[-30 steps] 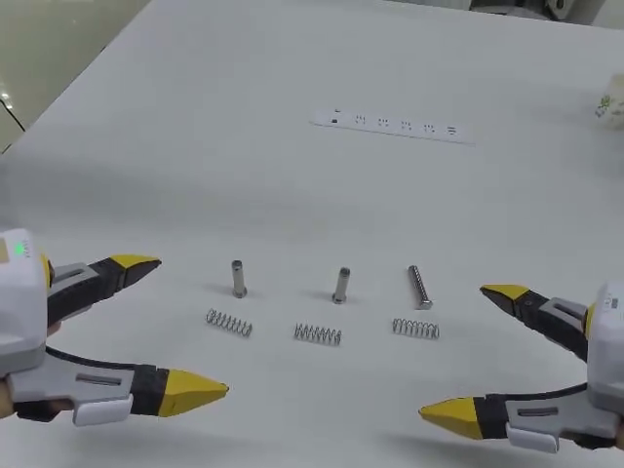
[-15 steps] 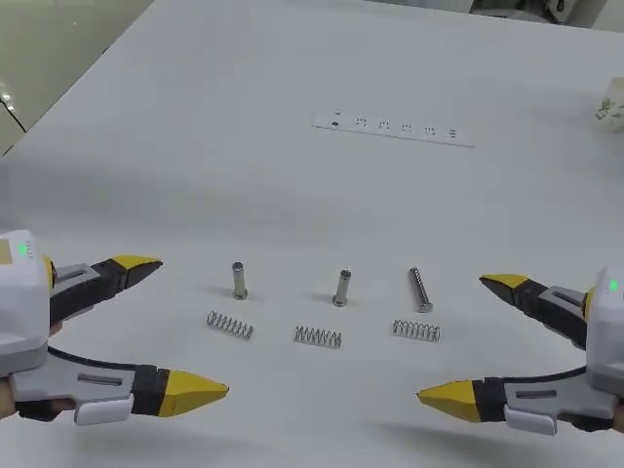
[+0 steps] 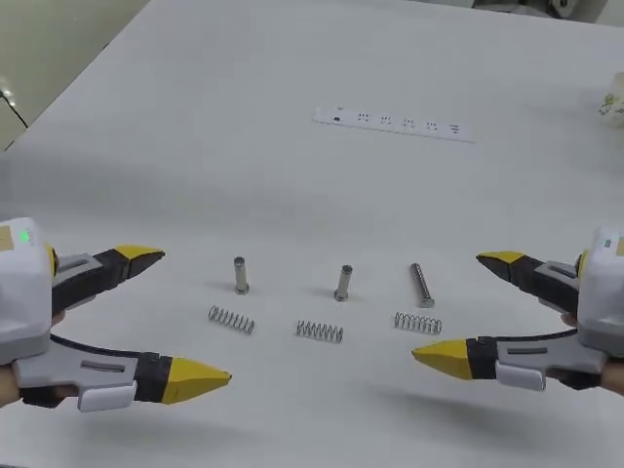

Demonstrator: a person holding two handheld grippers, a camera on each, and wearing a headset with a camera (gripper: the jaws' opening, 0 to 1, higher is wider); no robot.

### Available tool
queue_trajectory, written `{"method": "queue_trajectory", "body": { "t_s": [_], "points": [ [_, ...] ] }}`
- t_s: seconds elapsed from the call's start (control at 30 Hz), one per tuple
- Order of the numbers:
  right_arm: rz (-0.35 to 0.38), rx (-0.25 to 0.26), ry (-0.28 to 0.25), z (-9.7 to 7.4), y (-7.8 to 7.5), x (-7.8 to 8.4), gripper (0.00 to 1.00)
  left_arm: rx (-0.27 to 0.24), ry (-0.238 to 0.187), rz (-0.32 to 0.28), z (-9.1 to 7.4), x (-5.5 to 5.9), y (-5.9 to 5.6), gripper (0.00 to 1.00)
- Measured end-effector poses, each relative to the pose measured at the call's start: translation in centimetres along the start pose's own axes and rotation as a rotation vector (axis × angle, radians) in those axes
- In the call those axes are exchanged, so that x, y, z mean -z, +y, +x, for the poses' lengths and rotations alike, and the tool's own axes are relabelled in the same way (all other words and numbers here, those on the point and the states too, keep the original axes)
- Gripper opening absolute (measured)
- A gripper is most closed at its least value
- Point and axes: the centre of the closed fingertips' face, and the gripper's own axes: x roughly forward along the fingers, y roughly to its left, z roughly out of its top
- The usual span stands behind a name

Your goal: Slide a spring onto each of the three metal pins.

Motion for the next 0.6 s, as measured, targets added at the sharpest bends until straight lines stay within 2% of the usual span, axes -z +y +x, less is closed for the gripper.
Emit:
{"method": "queue_trajectory", "body": {
  "t_s": [0.27,0.43,0.6],
  "points": [
    [0.050,0.002,0.009,0.7,-0.7,-0.3,0.85,0.014,0.005,0.007,0.2,0.5,0.3,0.96],
    [0.052,0.026,0.059,1.4,-1.2,0.2,0.78,0.011,0.002,0.006,0.2,0.4,0.5,0.96],
    [0.050,0.024,0.088,2.4,-1.7,0.2,0.73,0.009,0.014,0.005,0.1,0.7,0.5,0.96]
  ]
}}
